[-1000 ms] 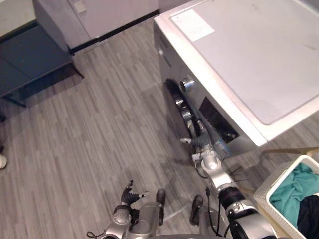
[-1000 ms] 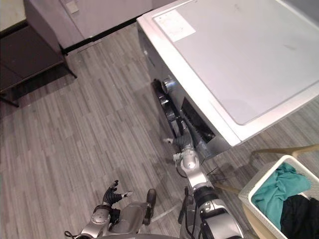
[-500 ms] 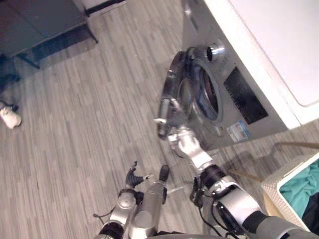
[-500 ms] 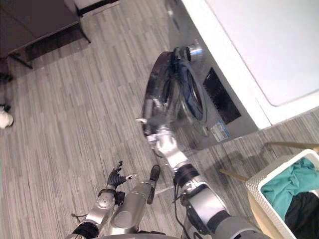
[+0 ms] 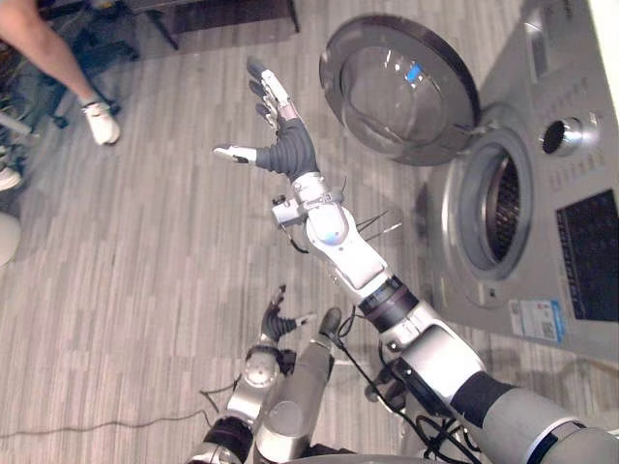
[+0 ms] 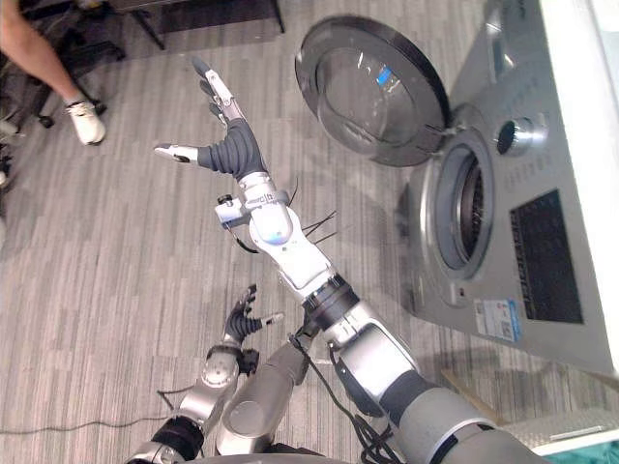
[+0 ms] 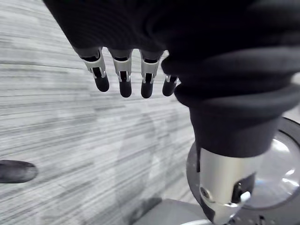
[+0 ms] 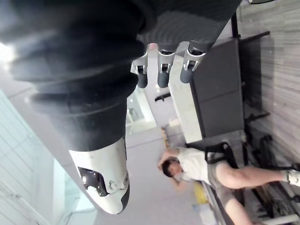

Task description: Pick up the laundry basket with both hands and put the clothes into the washing machine.

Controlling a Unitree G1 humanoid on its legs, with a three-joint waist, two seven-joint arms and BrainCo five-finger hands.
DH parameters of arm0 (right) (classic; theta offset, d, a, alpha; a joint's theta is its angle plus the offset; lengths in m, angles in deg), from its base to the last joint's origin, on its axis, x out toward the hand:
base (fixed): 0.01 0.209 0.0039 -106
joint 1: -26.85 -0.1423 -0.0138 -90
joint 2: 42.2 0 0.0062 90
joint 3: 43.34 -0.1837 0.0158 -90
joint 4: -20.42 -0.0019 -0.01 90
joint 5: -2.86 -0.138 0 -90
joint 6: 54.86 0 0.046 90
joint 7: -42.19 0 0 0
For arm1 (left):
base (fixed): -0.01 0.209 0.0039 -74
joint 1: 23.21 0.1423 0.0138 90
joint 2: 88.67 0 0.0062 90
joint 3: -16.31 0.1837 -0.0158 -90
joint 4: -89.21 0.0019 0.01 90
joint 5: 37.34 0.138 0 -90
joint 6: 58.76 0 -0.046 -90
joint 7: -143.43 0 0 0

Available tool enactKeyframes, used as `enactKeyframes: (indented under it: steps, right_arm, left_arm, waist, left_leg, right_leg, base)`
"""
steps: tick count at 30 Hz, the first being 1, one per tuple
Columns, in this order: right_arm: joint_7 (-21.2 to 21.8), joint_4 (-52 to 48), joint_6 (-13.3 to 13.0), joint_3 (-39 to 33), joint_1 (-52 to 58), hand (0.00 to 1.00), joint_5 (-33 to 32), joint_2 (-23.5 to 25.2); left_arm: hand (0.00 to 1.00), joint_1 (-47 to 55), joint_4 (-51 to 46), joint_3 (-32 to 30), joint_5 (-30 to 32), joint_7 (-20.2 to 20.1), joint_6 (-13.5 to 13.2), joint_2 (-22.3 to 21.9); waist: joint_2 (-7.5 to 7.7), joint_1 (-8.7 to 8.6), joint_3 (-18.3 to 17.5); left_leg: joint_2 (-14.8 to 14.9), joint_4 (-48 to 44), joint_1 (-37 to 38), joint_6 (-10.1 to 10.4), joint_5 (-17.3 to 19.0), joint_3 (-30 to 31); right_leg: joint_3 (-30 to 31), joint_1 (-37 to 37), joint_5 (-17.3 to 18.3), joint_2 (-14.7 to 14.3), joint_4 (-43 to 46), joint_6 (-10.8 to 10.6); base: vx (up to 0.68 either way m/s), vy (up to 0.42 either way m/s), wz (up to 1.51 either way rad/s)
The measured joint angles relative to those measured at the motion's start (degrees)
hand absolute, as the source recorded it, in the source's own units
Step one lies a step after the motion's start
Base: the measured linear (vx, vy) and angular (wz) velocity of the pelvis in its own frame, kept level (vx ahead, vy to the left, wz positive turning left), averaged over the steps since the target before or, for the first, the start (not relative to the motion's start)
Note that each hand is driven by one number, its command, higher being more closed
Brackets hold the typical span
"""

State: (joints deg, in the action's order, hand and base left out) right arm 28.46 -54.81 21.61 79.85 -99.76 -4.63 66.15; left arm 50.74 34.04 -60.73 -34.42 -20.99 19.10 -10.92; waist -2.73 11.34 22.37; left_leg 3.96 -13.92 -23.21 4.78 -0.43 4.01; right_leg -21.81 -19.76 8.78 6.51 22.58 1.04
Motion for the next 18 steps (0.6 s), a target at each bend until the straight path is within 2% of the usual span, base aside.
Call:
enactKeyframes:
  steps: [2,5,6,8,10,11,13,15,18]
  right_arm:
    - [1.71,0.00,0.28,0.22,7.67,0.00,2.39,-4.35]
    - [3.13,-0.80,0.37,-2.78,15.98,0.00,4.78,-7.85]
    - [3.81,-1.10,0.36,-3.58,17.35,0.00,5.04,-8.45]
    - [5.61,-2.83,0.17,-6.64,21.41,0.00,6.03,-11.38]
    - [6.46,-2.95,-0.33,-9.01,22.88,0.00,6.00,-13.07]
    - [6.61,-2.95,-0.38,-9.74,23.42,0.00,5.98,-13.51]
    - [7.44,-4.49,-0.74,-13.05,26.27,0.00,5.80,-14.44]
    - [8.03,-6.06,-1.29,-14.32,29.14,0.00,5.64,-14.48]
    - [8.85,-11.61,-1.83,-15.87,34.82,0.00,5.18,-14.18]
  left_arm:
    - [0.00,-5.61,0.21,0.04,0.34,0.96,0.22,1.31]
    - [0.00,-12.74,3.62,-0.18,2.45,2.25,0.47,3.95]
    - [0.00,-14.02,4.82,-0.29,2.69,2.47,0.58,4.66]
    - [0.00,-19.20,10.51,-3.45,4.09,3.80,0.79,9.09]
    - [0.00,-23.54,15.33,-6.34,3.88,4.69,1.38,14.02]
    - [0.00,-24.87,16.73,-7.21,3.16,4.79,1.79,15.87]
    - [0.00,-29.78,21.08,-10.27,0.83,5.11,2.55,22.31]
    - [0.00,-31.94,22.28,-12.48,-0.48,5.79,2.99,25.41]
    - [0.00,-33.73,22.27,-16.13,-1.13,5.92,3.54,26.30]
  waist:
    - [1.61,-2.55,0.87]
    - [3.65,-4.88,1.95]
    - [4.01,-5.13,2.03]
    - [5.09,-7.57,2.58]
    - [6.44,-8.81,3.20]
    - [6.74,-9.49,3.35]
    - [8.39,-11.10,4.09]
    - [9.66,-12.07,4.71]
    - [9.79,-13.26,4.78]
  left_leg:
    - [1.49,0.12,-0.05,-0.05,0.03,-2.92]
    - [2.73,0.10,-0.22,-0.46,0.34,-6.93]
    - [3.01,0.01,-0.33,-0.52,0.40,-7.96]
    - [4.03,-0.88,-1.47,-0.72,0.98,-10.69]
    - [4.56,-1.97,-2.53,-0.87,1.33,-12.52]
    - [4.98,-2.51,-3.16,-0.86,1.48,-12.83]
    - [5.84,-4.02,-5.06,-1.05,1.48,-13.82]
    - [6.05,-4.60,-5.76,-1.08,1.56,-13.74]
    - [6.54,-5.63,-7.93,-1.22,1.66,-13.43]
  right_leg:
    - [3.59,-0.94,-2.79,-1.97,-2.91,0.16]
    - [8.62,-3.27,-5.40,-3.58,-4.56,0.04]
    - [9.68,-3.79,-5.76,-3.91,-4.93,-0.13]
    - [12.64,-5.43,-7.62,-5.19,-6.61,-0.56]
    - [14.58,-6.84,-9.06,-6.08,-7.38,-0.44]
    - [15.04,-7.25,-9.51,-6.44,-7.76,-0.65]
    - [16.18,-8.71,-11.27,-7.35,-8.74,-0.50]
    - [16.61,-9.28,-11.97,-7.66,-9.03,-0.08]
    - [16.39,-10.03,-13.27,-7.90,-10.73,-0.26]
  base:
    - [-0.14,0.042,-0.99]
    - [-0.14,0.043,-0.84]
    - [-0.16,0.037,-0.95]
    - [-0.15,0.024,-0.76]
    - [-0.10,0.014,-0.61]
    - [-0.09,-0.007,-0.53]
    - [-0.07,-0.024,-0.38]
    - [-0.03,-0.015,-0.18]
    - [0.00,0.003,-0.03]
